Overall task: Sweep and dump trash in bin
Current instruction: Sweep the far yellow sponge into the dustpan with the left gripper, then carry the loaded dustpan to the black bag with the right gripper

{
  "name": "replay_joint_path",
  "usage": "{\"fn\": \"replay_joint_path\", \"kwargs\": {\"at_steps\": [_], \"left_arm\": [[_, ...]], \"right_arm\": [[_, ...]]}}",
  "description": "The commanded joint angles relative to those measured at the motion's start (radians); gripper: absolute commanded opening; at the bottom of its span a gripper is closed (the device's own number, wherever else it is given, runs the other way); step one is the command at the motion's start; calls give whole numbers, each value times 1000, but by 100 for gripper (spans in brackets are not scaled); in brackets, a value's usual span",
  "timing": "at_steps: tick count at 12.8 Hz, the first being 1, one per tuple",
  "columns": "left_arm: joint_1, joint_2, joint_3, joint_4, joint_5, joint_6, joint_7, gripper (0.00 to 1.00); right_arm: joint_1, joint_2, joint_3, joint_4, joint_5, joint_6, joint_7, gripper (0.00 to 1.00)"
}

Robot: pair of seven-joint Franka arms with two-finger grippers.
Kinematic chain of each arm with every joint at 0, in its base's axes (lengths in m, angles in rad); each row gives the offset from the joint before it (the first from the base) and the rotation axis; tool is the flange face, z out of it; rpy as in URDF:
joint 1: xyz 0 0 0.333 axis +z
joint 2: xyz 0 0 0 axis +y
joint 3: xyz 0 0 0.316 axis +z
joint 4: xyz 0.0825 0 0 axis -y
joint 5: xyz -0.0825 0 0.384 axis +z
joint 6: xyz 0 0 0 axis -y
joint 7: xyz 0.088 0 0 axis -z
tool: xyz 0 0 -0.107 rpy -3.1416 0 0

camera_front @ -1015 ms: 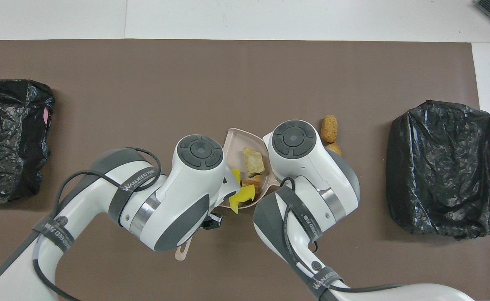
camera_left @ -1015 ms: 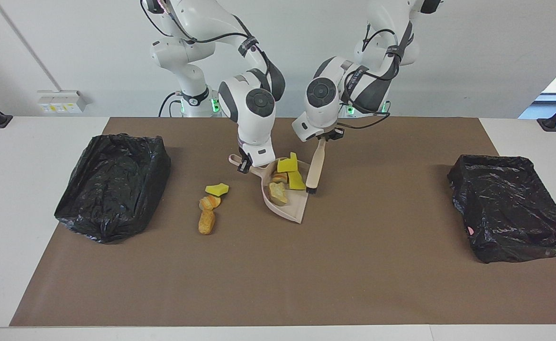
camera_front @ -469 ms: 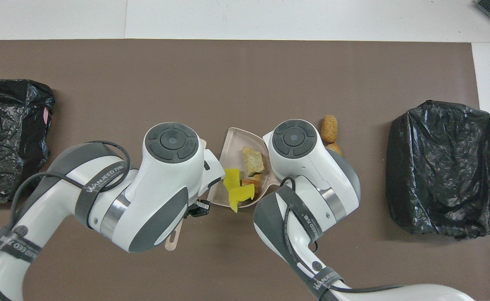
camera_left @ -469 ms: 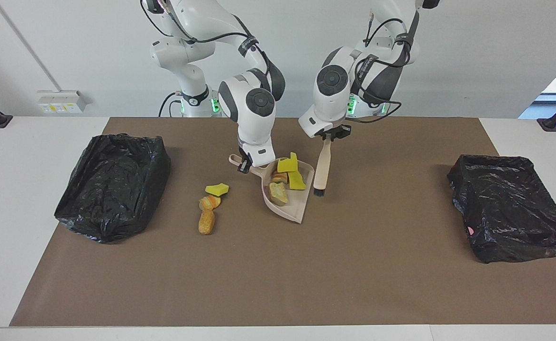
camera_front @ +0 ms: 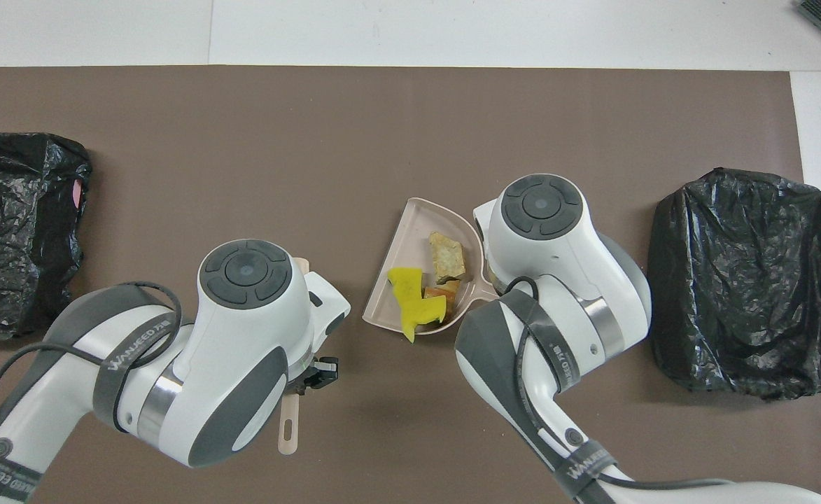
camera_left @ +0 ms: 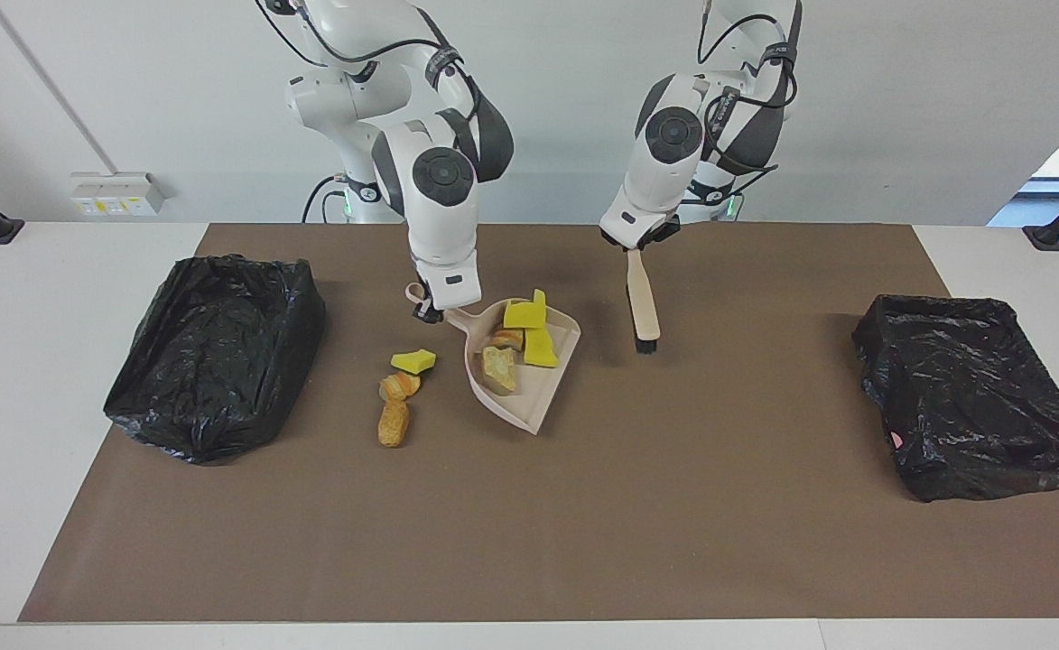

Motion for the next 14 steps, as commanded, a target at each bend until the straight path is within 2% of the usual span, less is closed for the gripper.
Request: {"fn": "replay_joint_path", "kwargs": {"at_steps": [1,6,12,14], "left_arm": [[-63,-177,15,-179,-89,110,1,0],[-196,-283,-16,-297,-155,169,-10,0],[-197,-281,-183,-343,-238,258,-120,0],[-195,-252,-223,-346,-284,312,-151,0]], "right_arm": [[-66,-59,8,4,41,-21,-50,0],[-204,-112,-2,25,60,-38,-187,0],[-446,-116,-5,56,77,-81,-466,0],[-536,-116,-6,54,75,-77,-520,0]]}}
